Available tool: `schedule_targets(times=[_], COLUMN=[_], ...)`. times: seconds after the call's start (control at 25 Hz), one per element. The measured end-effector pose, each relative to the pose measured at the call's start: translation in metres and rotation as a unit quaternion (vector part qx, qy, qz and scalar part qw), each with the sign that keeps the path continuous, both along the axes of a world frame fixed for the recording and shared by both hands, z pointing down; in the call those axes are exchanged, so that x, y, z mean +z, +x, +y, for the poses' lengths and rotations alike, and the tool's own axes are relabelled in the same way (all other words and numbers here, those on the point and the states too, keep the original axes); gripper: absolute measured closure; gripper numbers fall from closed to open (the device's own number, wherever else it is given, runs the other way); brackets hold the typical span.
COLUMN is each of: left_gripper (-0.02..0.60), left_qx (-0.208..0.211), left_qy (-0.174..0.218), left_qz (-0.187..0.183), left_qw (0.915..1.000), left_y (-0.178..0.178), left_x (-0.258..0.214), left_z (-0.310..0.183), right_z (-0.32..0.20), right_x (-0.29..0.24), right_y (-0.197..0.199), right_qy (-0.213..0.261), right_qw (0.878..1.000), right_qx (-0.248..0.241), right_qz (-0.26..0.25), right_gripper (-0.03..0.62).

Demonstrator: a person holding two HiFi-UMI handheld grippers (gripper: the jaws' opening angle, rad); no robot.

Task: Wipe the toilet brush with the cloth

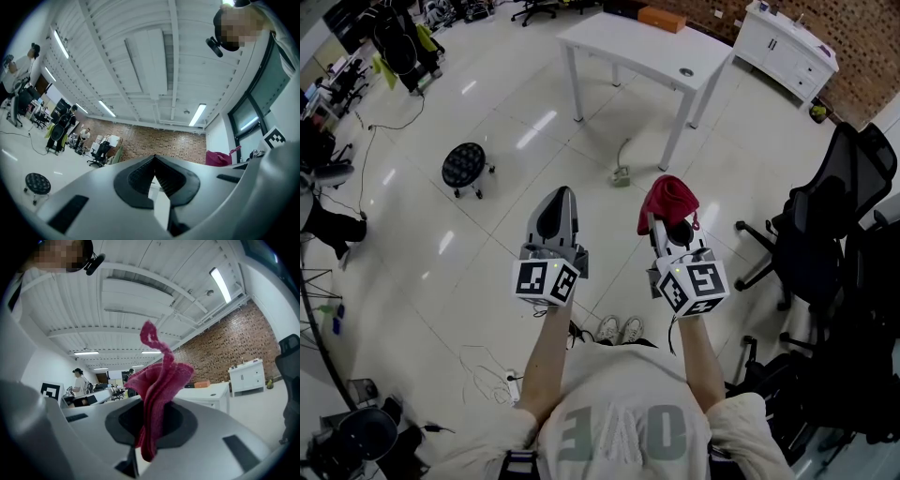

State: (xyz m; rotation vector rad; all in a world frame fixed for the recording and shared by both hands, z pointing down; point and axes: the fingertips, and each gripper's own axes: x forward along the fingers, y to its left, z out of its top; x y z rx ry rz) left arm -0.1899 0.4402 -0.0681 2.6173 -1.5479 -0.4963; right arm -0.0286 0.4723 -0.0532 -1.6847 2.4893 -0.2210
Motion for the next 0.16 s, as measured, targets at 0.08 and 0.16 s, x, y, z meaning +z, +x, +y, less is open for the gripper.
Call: schedule_targets(times=[0.08,0.16], left_gripper=[0.577,0.577], left_qx=[0.001,0.003], left_qy=[0.002,0.005], left_qz=[-0.001,-0.002], left_qw=[1.0,1.0], left_y=[-0.0003,0.0], left_x=[-0.0012,-0.0032], left_z=[0.0002,0.0003], right_z=[0.0008,0.0011], right_x=[-0.0019,-0.0035], right_y=[-0.0019,-0.0036], right_qy=[0.003,0.005], right_qw=[1.0,1.0], right_qx=[-0.002,-0.004], right_qz=[0.001,0.002], right_gripper=[0.562,0.563])
